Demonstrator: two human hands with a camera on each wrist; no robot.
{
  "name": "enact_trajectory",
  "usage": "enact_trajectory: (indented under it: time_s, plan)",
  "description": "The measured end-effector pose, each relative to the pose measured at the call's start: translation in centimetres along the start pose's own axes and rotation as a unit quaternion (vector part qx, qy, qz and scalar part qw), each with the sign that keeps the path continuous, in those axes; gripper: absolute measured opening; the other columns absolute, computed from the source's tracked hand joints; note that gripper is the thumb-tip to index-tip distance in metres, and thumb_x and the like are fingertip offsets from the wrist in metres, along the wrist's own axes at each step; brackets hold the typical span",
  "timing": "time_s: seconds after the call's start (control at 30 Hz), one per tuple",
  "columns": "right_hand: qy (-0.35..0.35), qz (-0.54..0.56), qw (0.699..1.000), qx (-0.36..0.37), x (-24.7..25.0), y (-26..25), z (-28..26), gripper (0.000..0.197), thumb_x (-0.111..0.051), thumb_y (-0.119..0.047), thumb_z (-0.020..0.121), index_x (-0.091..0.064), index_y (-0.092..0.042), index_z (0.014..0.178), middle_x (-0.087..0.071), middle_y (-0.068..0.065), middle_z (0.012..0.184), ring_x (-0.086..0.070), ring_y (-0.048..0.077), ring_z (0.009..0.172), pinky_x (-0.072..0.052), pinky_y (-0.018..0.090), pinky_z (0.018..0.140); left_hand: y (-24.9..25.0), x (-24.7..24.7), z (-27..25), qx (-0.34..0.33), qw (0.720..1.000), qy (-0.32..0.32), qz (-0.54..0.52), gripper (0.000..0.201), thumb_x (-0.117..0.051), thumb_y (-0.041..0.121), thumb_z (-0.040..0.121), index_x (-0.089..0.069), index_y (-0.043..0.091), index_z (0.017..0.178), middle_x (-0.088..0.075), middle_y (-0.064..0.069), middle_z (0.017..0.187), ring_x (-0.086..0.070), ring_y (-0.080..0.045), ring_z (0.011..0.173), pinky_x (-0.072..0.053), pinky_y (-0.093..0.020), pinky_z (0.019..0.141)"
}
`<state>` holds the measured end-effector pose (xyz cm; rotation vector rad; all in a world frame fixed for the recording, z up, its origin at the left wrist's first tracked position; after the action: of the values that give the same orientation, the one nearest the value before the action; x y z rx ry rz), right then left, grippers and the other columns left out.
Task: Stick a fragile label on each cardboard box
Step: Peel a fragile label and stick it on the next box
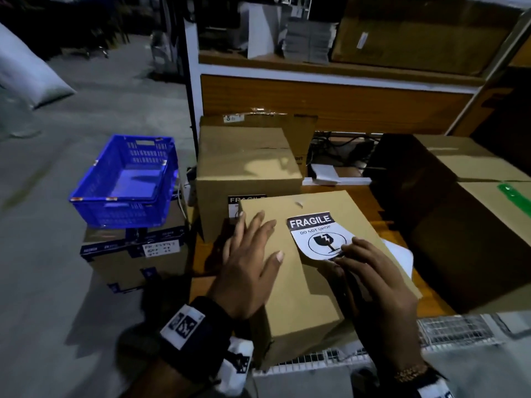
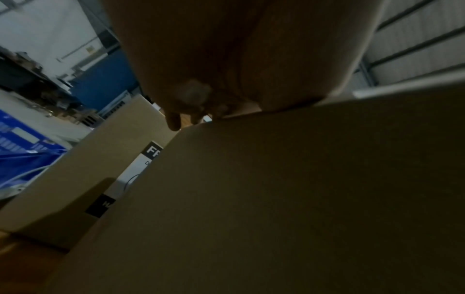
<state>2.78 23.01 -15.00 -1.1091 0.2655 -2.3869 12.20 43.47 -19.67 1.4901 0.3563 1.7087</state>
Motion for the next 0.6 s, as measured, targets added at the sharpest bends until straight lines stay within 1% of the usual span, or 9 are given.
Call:
enact_trajectory:
  time_s: [0.07, 0.13, 0.2, 0.27, 0.33, 0.37, 0.5, 0.53, 0.6]
  plan:
    - [0.004, -0.008, 1.0, -0.012, 0.0, 0.0, -0.1, 0.022, -0.08, -0.018, 0.092, -0.078, -0.004, 0.108, -0.069, 0.01, 0.13, -0.058, 0.023, 0.133, -0.051, 0.037, 0.109, 0.0, -0.3, -0.1, 0.008, 1.0, 0.003, 0.016, 0.062, -0.038, 0.049, 0.1, -0.027, 0.033, 0.159, -0.009, 0.019, 0.17, 0.012, -0.005, 0.156, -0.015, -0.054, 0.123]
    - [-0.004, -0.015, 1.0, -0.021, 0.0, 0.2, 0.0, 0.028, -0.081, -0.015, 0.084, -0.078, -0.005, 0.11, -0.068, 0.01, 0.131, -0.058, 0.023, 0.133, -0.053, 0.043, 0.106, 0.1, -0.1, 0.0, 0.012, 0.999, 0.008, 0.031, 0.065, -0.037, 0.051, 0.099, -0.022, 0.034, 0.16, -0.01, 0.019, 0.17, 0.009, -0.005, 0.156, -0.014, -0.054, 0.123]
    - [-0.017, -0.019, 0.999, -0.023, 0.0, 0.2, 0.0, 0.03, -0.081, -0.015, 0.084, -0.078, -0.006, 0.113, -0.067, 0.009, 0.133, -0.057, 0.024, 0.135, -0.053, 0.045, 0.106, 0.2, 0.3, 0.4, 0.01, 0.998, 0.014, 0.053, 0.069, -0.04, 0.051, 0.095, -0.021, 0.034, 0.16, -0.018, 0.017, 0.168, 0.001, -0.009, 0.157, -0.013, -0.053, 0.122]
    - [-0.033, -0.025, 0.999, -0.026, -0.2, 0.3, -0.1, 0.032, -0.077, -0.021, 0.086, -0.077, -0.01, 0.116, -0.066, 0.008, 0.137, -0.055, 0.023, 0.137, -0.054, 0.046, 0.105, 0.5, 0.7, 1.1, 0.005, 0.997, 0.018, 0.072, 0.072, -0.045, 0.048, 0.09, -0.024, 0.033, 0.158, -0.029, 0.014, 0.162, -0.011, -0.014, 0.154, -0.012, -0.053, 0.121]
    - [-0.042, -0.032, 0.998, -0.031, -0.4, 0.3, -0.2, 0.033, -0.073, -0.026, 0.088, -0.077, -0.013, 0.118, -0.065, 0.007, 0.138, -0.053, 0.023, 0.139, -0.055, 0.047, 0.104, 1.0, 0.9, 1.9, -0.007, 0.996, 0.013, 0.084, 0.074, -0.048, 0.04, 0.086, -0.029, 0.032, 0.156, -0.036, 0.012, 0.157, -0.021, -0.012, 0.149, -0.011, -0.051, 0.121]
    - [-0.044, -0.032, 0.998, -0.032, -0.4, 0.3, -0.2, 0.033, -0.072, -0.027, 0.089, -0.077, -0.013, 0.118, -0.065, 0.007, 0.138, -0.053, 0.022, 0.139, -0.055, 0.047, 0.104, 1.4, 0.9, 2.4, -0.015, 0.996, 0.007, 0.085, 0.074, -0.048, 0.036, 0.084, -0.03, 0.032, 0.156, -0.038, 0.012, 0.155, -0.024, -0.01, 0.147, -0.01, -0.049, 0.121]
    - [-0.048, -0.036, 0.998, -0.032, -0.6, 0.5, -0.2, 0.032, -0.076, -0.027, 0.087, -0.079, -0.013, 0.116, -0.068, 0.006, 0.134, -0.056, 0.023, 0.136, -0.057, 0.047, 0.1, 2.4, 0.2, 3.8, -0.043, 0.997, -0.034, 0.056, 0.074, -0.04, 0.021, 0.083, -0.031, 0.034, 0.156, -0.032, 0.011, 0.162, -0.022, -0.005, 0.148, -0.004, -0.04, 0.123]
    - [-0.053, -0.04, 0.997, -0.033, -0.6, 0.7, -0.2, 0.032, -0.075, -0.027, 0.087, -0.079, -0.014, 0.117, -0.068, 0.006, 0.135, -0.055, 0.023, 0.137, -0.058, 0.047, 0.1, 2.7, 0.0, 4.0, -0.055, 0.996, -0.04, 0.056, 0.073, -0.041, 0.019, 0.084, -0.033, 0.034, 0.155, -0.029, 0.011, 0.165, -0.02, -0.005, 0.149, -0.004, -0.038, 0.122]
    - [-0.058, -0.045, 0.997, -0.033, -0.6, 0.8, -0.3, 0.033, -0.072, -0.029, 0.088, -0.078, -0.015, 0.117, -0.068, 0.006, 0.135, -0.055, 0.023, 0.137, -0.058, 0.047, 0.099, 3.0, -0.4, 4.4, -0.077, 0.994, -0.046, 0.067, 0.067, -0.047, 0.014, 0.089, -0.037, 0.034, 0.153, -0.02, 0.012, 0.168, -0.018, -0.006, 0.15, -0.005, -0.038, 0.121]
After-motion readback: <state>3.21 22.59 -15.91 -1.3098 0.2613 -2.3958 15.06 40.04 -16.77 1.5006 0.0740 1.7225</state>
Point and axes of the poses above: each hand's wrist, its own z-axis towards the middle knuckle, its own x-axis out of the back of the hand, y = z × x, the point moved 7 cm from there along z, towards the middle knuckle
